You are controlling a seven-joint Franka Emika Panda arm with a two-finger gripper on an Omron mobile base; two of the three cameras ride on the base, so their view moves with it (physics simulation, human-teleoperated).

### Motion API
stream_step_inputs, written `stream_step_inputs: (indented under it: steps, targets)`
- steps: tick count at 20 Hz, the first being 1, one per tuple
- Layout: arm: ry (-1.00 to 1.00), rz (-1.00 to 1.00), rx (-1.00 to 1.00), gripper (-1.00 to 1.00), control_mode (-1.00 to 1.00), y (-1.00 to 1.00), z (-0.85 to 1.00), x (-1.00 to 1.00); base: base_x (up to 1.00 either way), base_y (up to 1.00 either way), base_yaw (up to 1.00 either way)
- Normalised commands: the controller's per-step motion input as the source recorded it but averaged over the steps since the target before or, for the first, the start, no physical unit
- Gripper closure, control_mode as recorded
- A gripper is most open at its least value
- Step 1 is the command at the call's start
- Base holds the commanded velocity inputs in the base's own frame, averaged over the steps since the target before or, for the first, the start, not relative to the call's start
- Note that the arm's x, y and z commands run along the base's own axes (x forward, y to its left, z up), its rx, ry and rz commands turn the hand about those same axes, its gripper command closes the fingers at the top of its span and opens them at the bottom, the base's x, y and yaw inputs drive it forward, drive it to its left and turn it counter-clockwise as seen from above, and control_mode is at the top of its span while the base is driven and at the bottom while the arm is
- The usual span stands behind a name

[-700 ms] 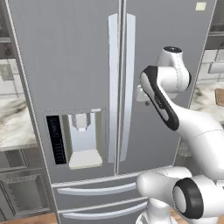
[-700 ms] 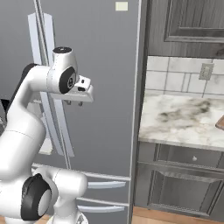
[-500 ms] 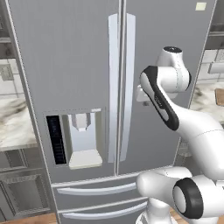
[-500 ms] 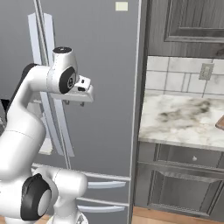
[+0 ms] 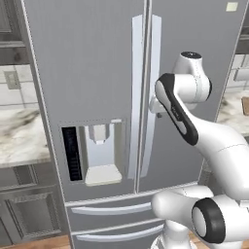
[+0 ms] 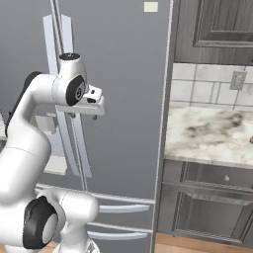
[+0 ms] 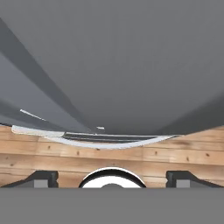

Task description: Retrieve a lemon from the fridge and place it on the cutting board with the fish.

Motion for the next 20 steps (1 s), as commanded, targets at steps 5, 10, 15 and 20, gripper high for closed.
stream_step_inputs:
  steps: [5, 10, 15, 20]
  targets:
    - [0.0, 0.0, 0.0, -1.0, 1.0, 0.0, 0.0, 0.0, -0.32, 0.2, -0.03]
    - [0.0, 0.0, 0.0, -1.0, 1.0, 0.0, 0.0, 0.0, -0.57, 0.33, -0.01]
    - [0.0, 0.0, 0.0, -1.0, 1.0, 0.0, 0.0, 0.0, -0.49, 0.39, 0.0]
    - [0.0, 0.0, 0.0, -1.0, 1.0, 0.0, 0.0, 0.0, -0.18, 0.29, -0.03]
